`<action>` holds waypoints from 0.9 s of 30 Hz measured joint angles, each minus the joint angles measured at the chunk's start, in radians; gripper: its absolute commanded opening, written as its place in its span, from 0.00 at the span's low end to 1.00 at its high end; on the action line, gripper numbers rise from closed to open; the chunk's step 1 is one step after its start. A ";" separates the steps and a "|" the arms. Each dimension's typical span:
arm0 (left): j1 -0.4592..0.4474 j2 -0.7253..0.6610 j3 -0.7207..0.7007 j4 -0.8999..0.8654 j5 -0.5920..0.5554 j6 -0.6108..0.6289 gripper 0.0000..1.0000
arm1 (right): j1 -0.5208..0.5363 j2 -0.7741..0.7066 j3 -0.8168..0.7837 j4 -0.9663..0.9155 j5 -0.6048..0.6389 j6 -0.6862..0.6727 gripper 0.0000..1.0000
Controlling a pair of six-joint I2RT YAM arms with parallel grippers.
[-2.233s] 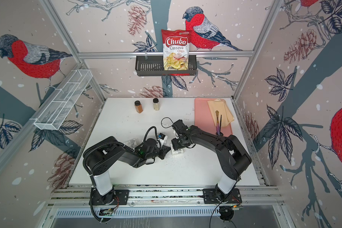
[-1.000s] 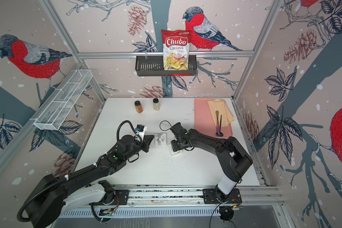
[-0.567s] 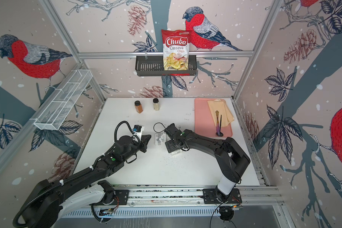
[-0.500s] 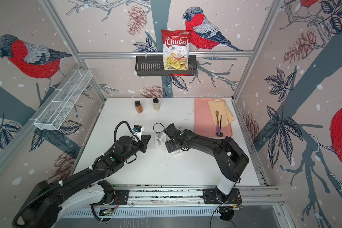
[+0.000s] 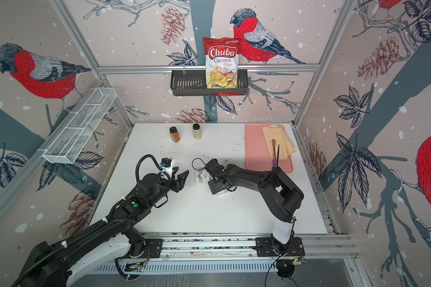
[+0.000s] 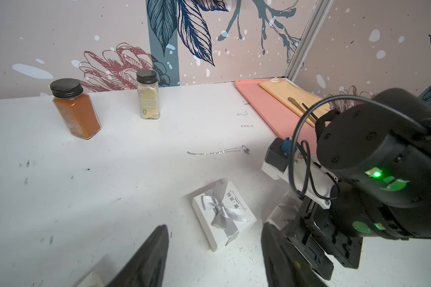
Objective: Take the necklace out of the lift-off lid jewelry box
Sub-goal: Move the jewelry box to the center of the board.
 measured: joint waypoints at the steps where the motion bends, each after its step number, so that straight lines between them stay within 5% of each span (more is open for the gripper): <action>1: 0.000 0.001 0.000 0.000 0.000 0.000 0.64 | -0.003 0.000 -0.003 0.004 -0.004 0.000 0.87; 12: 0.001 0.023 -0.002 0.002 0.000 0.001 0.64 | -0.174 -0.044 -0.085 0.059 -0.084 -0.013 0.80; 27: 0.003 0.061 -0.001 0.002 0.000 0.000 0.66 | -0.275 0.080 0.163 0.049 -0.008 -0.133 0.92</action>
